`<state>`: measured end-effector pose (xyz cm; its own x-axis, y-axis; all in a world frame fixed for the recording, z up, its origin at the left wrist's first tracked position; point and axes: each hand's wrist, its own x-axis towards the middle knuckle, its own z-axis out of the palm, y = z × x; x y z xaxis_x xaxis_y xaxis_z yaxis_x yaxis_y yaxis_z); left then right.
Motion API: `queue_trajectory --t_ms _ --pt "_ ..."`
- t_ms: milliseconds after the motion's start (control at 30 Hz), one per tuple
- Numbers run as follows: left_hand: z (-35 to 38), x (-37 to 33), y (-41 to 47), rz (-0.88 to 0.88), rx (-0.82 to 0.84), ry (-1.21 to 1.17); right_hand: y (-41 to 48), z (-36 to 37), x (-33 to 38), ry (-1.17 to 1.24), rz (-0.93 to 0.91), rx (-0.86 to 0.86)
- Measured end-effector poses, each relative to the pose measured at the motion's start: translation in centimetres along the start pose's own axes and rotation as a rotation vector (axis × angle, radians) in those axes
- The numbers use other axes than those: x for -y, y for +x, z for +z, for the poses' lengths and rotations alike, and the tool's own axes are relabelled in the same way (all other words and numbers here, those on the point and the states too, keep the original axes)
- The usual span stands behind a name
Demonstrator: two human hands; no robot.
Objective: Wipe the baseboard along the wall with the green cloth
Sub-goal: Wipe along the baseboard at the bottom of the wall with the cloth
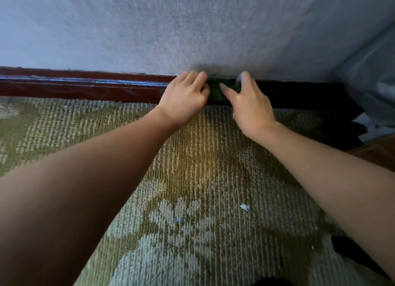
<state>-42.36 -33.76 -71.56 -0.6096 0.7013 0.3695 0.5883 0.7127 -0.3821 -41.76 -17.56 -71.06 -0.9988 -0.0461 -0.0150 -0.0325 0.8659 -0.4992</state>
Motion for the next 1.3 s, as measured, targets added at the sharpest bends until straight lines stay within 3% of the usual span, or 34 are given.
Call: queue_trajectory --t_ms 333,767,1300 --pt "0.7 -0.1 -0.2 0.012 -0.035 -0.077 0.0 0.5 -0.5 -0.129 -0.043 0.097" --pt "-0.5 -0.3 -0.7 -0.014 0.101 -0.128 -0.8 -0.2 0.3 -0.179 -0.010 0.145" --pt "-0.7 -0.3 0.5 -0.089 0.127 -0.107 -0.1 -0.3 0.0 -0.051 0.080 0.112"
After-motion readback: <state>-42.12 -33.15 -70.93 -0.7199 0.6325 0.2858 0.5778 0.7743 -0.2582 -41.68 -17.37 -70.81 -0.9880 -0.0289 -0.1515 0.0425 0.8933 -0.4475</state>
